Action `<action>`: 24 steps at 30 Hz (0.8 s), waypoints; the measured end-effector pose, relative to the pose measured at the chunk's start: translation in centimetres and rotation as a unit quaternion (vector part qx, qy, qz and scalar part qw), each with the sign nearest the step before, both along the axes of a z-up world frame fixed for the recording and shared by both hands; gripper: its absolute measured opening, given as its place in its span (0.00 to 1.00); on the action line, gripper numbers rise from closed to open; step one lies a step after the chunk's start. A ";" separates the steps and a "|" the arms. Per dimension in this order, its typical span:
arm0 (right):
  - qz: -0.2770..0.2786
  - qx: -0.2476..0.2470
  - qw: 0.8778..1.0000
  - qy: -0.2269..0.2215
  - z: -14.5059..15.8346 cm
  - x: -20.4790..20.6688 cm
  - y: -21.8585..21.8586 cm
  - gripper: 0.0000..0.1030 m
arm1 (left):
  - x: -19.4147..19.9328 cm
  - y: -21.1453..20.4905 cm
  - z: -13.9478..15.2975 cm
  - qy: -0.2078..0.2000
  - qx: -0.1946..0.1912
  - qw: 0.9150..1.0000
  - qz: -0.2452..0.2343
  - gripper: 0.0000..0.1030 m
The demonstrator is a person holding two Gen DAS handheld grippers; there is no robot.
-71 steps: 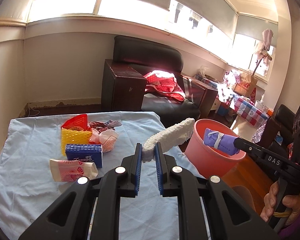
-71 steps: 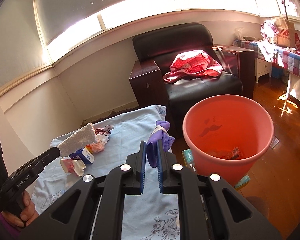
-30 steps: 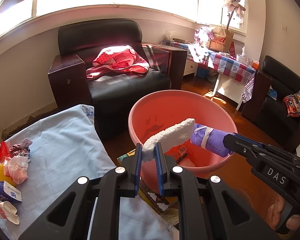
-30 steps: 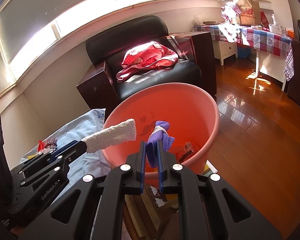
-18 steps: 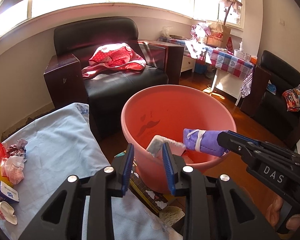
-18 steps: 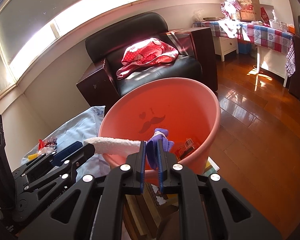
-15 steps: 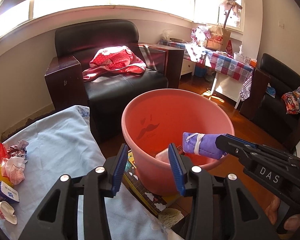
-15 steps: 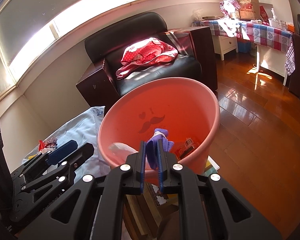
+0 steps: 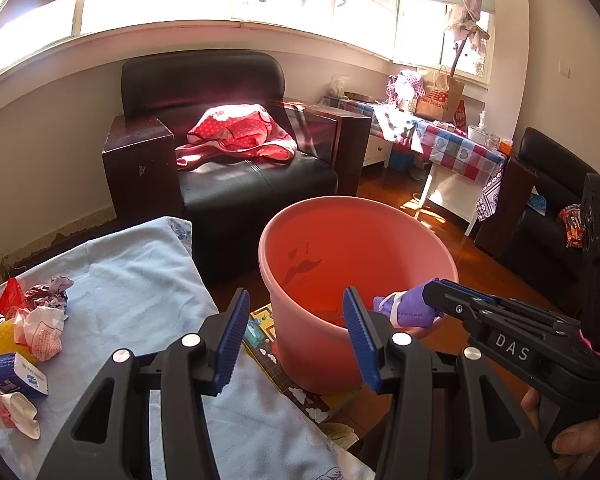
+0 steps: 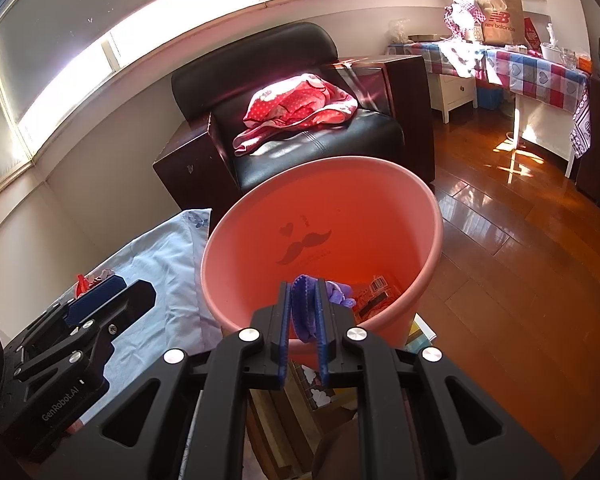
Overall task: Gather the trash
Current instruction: 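Open both tools to drop the items into the pink bucket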
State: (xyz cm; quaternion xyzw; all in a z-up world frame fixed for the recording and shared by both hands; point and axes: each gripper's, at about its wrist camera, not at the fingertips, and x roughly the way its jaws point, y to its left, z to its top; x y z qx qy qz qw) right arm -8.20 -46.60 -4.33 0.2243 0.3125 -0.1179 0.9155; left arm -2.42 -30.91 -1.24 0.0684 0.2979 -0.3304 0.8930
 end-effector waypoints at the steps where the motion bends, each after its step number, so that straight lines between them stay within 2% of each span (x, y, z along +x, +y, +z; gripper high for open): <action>1: 0.001 -0.001 1.000 0.000 0.1 0.0 0.1 0.12 | -0.1 0.2 0.2 -0.001 -0.002 1.000 0.001 0.47; 13: 0.009 -0.027 1.000 -0.004 0.7 0.2 1.6 0.12 | -1.2 4.3 1.6 -0.006 -0.028 0.999 0.019 0.47; 15: 0.013 -0.036 0.999 -0.010 1.1 0.0 2.1 0.12 | -1.3 5.2 1.9 -0.006 -0.033 0.999 0.028 0.59; 24: 0.061 -0.039 0.997 -0.033 2.6 0.0 5.8 0.12 | -2.4 9.7 2.4 -0.016 -0.045 0.997 0.058 0.59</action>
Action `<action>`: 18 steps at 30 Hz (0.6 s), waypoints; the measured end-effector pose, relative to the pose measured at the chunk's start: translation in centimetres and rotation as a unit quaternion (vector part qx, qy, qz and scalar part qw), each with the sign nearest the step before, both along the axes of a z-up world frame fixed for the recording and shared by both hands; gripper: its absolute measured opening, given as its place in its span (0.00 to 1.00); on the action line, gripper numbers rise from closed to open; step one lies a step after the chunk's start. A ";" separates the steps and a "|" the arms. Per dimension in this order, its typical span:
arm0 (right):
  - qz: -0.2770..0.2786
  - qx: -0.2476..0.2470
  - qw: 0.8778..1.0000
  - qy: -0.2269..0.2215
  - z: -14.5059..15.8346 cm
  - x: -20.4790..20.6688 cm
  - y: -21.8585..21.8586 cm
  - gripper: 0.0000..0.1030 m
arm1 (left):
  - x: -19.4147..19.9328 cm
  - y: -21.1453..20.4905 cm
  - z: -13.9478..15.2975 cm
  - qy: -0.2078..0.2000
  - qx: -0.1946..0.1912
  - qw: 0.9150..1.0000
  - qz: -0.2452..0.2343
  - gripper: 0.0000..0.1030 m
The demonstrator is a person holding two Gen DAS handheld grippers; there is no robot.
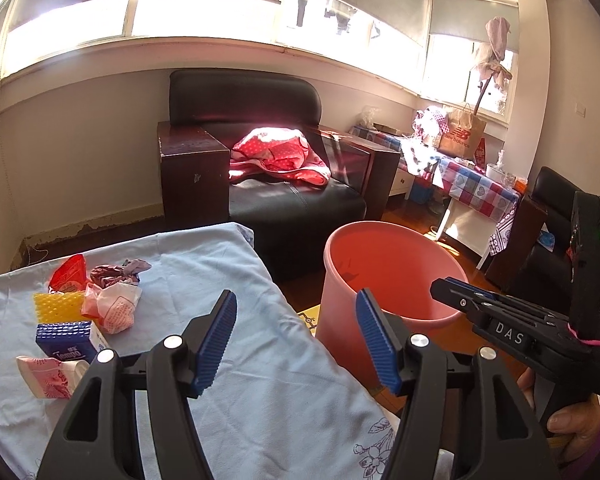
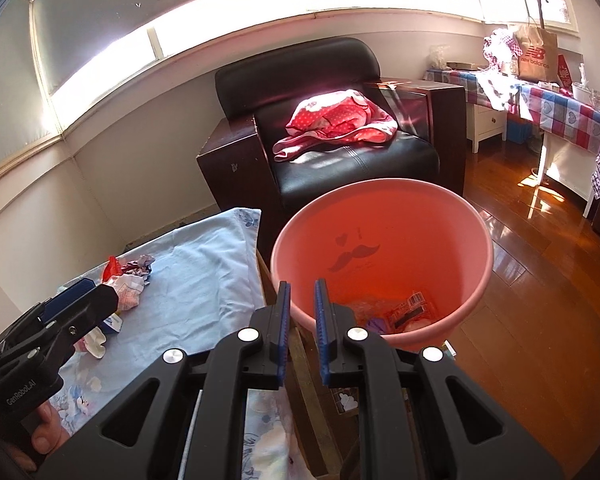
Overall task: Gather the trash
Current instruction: 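Move both tools back over the table toward the remaining trash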
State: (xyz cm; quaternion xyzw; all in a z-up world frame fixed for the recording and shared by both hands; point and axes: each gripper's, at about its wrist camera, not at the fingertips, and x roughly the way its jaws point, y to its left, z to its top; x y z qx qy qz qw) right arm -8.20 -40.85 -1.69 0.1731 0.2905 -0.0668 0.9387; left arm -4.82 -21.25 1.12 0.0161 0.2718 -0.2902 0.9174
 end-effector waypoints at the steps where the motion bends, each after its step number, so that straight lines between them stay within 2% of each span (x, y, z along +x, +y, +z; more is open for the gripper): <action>1: 0.011 0.002 1.000 -0.001 0.1 0.1 0.5 0.12 | -0.2 0.5 0.0 0.000 0.000 1.000 0.003 0.59; 7: 0.067 0.008 0.998 0.005 0.0 0.8 3.8 0.12 | -1.5 3.7 -0.6 -0.018 0.016 0.999 0.023 0.59; 13: 0.111 0.007 0.994 0.016 -0.4 1.6 7.2 0.14 | -2.0 7.6 -1.5 -0.015 0.023 0.998 0.052 0.60; 15: 0.126 0.010 0.992 0.017 -0.4 1.9 8.1 0.35 | -2.0 9.0 -1.8 -0.012 0.023 0.998 0.065 0.60; 18: 0.148 0.016 0.989 0.014 -0.4 2.1 9.5 0.38 | -1.9 11.4 -2.4 -0.006 0.022 0.996 0.086 0.60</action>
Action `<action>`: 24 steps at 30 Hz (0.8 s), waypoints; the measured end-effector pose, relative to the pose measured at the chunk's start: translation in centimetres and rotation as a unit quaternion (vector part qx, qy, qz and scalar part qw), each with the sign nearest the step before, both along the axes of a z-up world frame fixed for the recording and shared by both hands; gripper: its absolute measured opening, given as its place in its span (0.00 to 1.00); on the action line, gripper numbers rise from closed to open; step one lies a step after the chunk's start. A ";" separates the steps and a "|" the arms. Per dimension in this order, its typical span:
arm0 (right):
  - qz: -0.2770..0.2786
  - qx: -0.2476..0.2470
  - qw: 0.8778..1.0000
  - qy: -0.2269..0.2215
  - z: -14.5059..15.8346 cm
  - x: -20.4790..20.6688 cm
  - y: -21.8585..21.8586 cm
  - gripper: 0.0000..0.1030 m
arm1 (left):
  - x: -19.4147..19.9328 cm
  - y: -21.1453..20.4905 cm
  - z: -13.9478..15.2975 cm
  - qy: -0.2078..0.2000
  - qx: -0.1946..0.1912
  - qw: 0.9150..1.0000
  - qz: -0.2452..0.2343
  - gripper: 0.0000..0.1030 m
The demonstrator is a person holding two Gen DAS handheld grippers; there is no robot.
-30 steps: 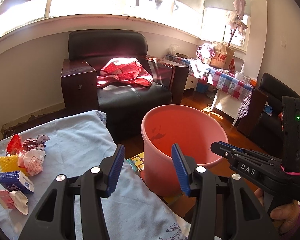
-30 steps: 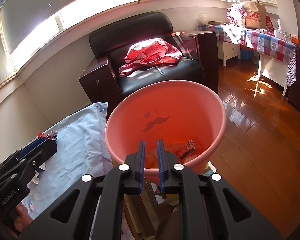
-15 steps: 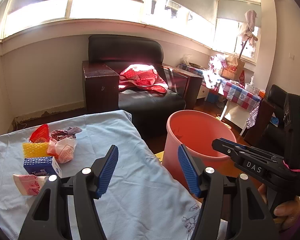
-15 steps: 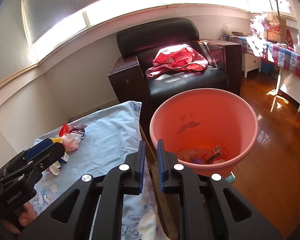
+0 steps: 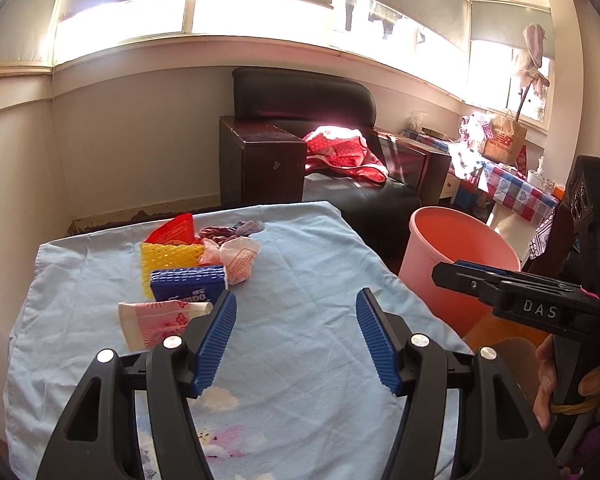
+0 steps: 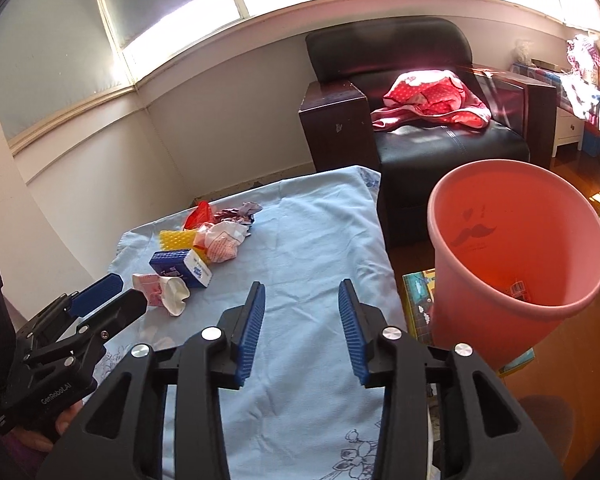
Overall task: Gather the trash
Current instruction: 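Move both tools back over the table toward the remaining trash, then close the left tool on the pink-patterned tissue pack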
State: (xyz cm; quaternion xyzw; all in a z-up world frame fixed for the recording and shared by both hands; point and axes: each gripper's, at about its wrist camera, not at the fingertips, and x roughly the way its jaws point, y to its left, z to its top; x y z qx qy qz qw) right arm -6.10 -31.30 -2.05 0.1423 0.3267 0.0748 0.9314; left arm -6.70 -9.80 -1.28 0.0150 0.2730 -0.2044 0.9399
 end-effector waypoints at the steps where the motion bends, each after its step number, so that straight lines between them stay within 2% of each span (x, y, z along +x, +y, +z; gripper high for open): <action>1: 0.007 -0.003 1.000 0.001 0.0 0.1 0.5 0.38 | 0.1 0.8 -0.2 0.002 0.001 1.000 0.007 0.60; 11: 0.055 0.007 0.998 0.002 -0.1 1.4 4.2 0.38 | 2.2 8.4 -1.4 0.013 0.018 0.998 0.060 0.60; 17: 0.076 -0.002 0.997 -0.002 0.2 2.1 6.1 0.38 | 5.1 10.6 -2.6 0.033 0.033 0.998 0.045 0.60; 24: 0.083 -0.011 0.996 0.005 0.0 3.1 7.2 0.38 | 8.1 10.8 -4.1 0.068 0.044 0.997 0.017 0.60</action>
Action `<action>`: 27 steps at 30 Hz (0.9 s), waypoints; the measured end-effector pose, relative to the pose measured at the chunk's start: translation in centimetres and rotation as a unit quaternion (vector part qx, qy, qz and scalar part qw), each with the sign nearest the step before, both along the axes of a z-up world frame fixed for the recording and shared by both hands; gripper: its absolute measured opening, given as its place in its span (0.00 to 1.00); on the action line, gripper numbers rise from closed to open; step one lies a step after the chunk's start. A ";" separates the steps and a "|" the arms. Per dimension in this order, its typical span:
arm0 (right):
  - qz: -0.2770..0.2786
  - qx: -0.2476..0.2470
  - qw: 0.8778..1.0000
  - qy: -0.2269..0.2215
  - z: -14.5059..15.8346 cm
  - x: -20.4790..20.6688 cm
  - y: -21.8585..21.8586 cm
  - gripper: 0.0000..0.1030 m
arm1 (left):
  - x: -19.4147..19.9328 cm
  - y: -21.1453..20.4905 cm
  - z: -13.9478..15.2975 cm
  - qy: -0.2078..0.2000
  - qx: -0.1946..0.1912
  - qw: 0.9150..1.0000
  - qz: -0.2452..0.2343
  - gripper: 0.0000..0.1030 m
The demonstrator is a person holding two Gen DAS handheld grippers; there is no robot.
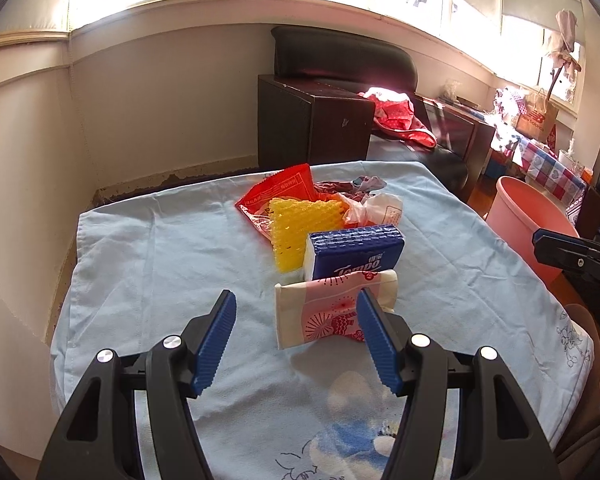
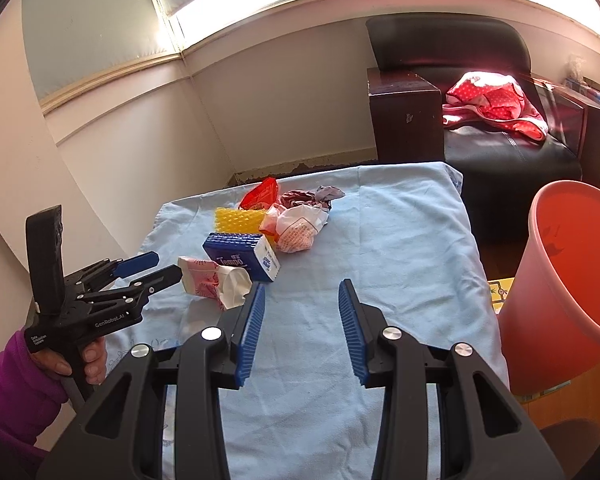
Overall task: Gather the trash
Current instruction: 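Close the left tool on the pink-patterned tissue pack, then lift the tissue pack with the left tool while the right tool grasps the white-orange plastic bag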
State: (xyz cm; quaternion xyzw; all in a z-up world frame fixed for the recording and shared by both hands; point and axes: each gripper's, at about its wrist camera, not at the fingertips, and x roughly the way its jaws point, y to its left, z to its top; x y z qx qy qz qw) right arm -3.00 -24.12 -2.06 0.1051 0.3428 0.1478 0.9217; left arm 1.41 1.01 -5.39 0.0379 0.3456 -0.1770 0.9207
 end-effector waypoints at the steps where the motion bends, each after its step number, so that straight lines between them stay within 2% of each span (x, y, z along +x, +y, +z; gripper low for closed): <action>1: 0.001 -0.002 1.000 0.001 0.0 0.2 0.2 0.38 | 0.4 0.0 -0.2 0.006 -0.002 1.000 -0.004 0.60; 4: 0.004 -0.010 1.000 0.003 0.0 0.6 0.7 0.38 | 1.2 -0.3 -0.8 0.021 -0.005 1.000 -0.011 0.56; 9: 0.008 -0.018 1.000 0.001 0.4 1.6 1.2 0.38 | 1.7 -0.5 -1.5 0.045 -0.018 0.999 -0.022 0.22; 11: 0.009 -0.017 1.000 0.003 0.4 2.2 1.4 0.38 | 1.6 -0.4 -1.6 0.052 -0.026 0.998 -0.020 0.15; 18: 0.016 -0.010 1.000 0.009 0.3 4.9 2.0 0.38 | -0.7 0.7 -0.9 0.043 -0.060 0.997 -0.011 0.05; 22: 0.017 -0.008 1.000 0.013 0.0 7.0 2.1 0.38 | -2.0 1.4 -0.3 0.038 -0.082 0.996 0.003 0.04; 27: 0.017 -0.003 0.999 0.031 -1.1 9.9 2.1 0.38 | -3.3 2.6 0.7 0.029 -0.088 0.995 0.021 0.03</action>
